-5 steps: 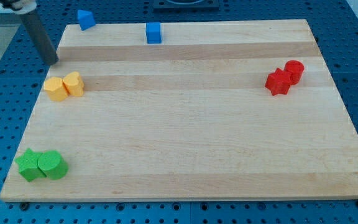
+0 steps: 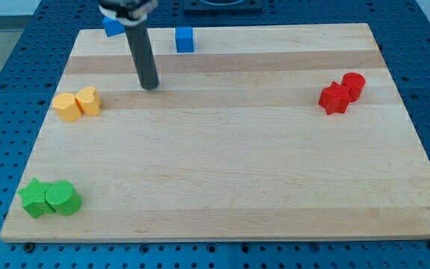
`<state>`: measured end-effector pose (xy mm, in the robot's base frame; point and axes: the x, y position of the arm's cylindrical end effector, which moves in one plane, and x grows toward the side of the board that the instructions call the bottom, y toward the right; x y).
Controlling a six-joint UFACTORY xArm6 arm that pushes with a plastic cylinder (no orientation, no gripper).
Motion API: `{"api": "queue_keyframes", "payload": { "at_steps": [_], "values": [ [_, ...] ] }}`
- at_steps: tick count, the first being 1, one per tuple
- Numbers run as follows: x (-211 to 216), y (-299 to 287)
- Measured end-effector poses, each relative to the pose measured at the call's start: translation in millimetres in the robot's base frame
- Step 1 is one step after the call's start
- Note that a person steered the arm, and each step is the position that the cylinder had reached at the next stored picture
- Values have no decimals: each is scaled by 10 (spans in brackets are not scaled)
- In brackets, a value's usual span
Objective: Slide the blue triangle slightly right
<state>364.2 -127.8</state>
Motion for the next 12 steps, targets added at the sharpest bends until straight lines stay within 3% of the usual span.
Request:
{"api": "queue_keyframes", "payload": {
  "at_steps": [2, 3, 4, 5, 6, 7, 8, 9, 10, 11, 12],
  "values": [
    [-1152, -1604],
    [-1179, -1756],
    [-1733, -1748],
    [-1731, -1747],
    [-1219, -860],
    [309, 88],
    [87, -503],
    [-859, -1234],
    [-1377, -1747],
    [-1706, -1766],
    [-1705, -1646]
  ]
}}
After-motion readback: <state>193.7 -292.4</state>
